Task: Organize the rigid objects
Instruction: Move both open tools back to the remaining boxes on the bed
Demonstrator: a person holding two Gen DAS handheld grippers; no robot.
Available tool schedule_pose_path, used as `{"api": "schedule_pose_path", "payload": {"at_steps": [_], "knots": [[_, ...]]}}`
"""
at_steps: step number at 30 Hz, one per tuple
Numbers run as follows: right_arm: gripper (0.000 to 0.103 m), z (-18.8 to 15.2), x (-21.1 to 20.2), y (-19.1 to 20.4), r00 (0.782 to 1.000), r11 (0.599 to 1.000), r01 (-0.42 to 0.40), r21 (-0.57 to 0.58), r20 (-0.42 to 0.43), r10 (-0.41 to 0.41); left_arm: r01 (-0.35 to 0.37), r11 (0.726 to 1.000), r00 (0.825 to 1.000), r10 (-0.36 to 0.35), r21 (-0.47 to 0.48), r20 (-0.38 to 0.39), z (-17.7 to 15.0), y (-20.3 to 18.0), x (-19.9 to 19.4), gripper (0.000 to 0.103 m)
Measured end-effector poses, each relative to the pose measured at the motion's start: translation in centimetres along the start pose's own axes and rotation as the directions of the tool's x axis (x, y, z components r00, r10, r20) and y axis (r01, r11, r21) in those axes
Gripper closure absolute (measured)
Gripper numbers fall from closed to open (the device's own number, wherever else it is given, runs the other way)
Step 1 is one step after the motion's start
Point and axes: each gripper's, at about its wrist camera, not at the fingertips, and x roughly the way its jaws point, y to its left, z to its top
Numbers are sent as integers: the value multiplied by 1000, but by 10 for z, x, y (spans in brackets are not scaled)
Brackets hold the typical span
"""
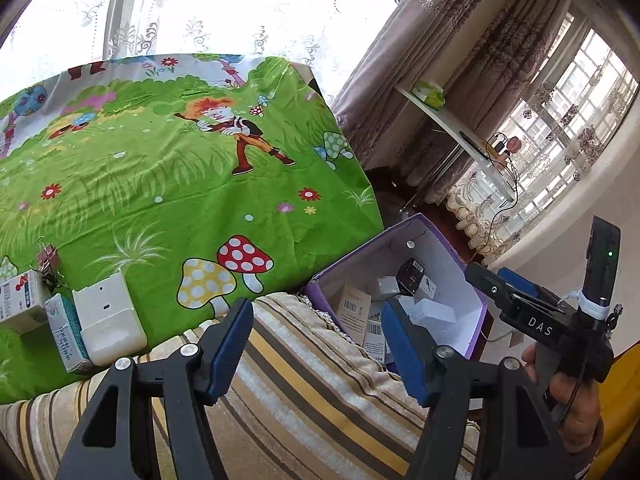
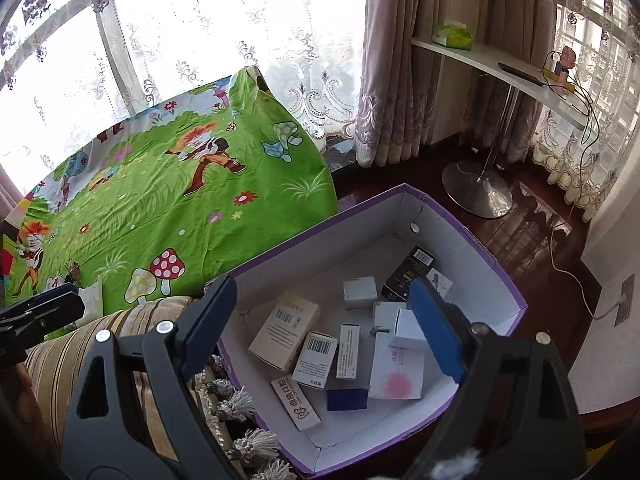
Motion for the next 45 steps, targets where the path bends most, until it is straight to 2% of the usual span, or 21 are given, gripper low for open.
{"api": "schedule_pose_path", "payload": {"at_steps": [6,12,19,30,36,45], "knots": [[13,3,-3,37,998,996,-67,-63,-9,66,-66,989,997,71,-131,33,-5,59,-28,36],[13,4,-3,74,994,985,-108,-135,-26,106,-148,948,984,170,-282,55,-14,129,-64,36],[13,2,-1,118,987,962,-163,-217,-54,154,-220,904,966,255,-366,50,-26,183,-95,36],[13,0,6,190,967,899,-255,-357,-122,226,-286,872,953,302,-397,-23,-34,217,-95,36],[13,-4,22,226,952,858,-300,-416,-188,241,-306,870,951,303,-387,-70,-30,224,-78,30],[13,-9,56,262,924,832,-357,-424,-290,249,-359,867,933,336,-346,-127,-10,230,-50,23]]}}
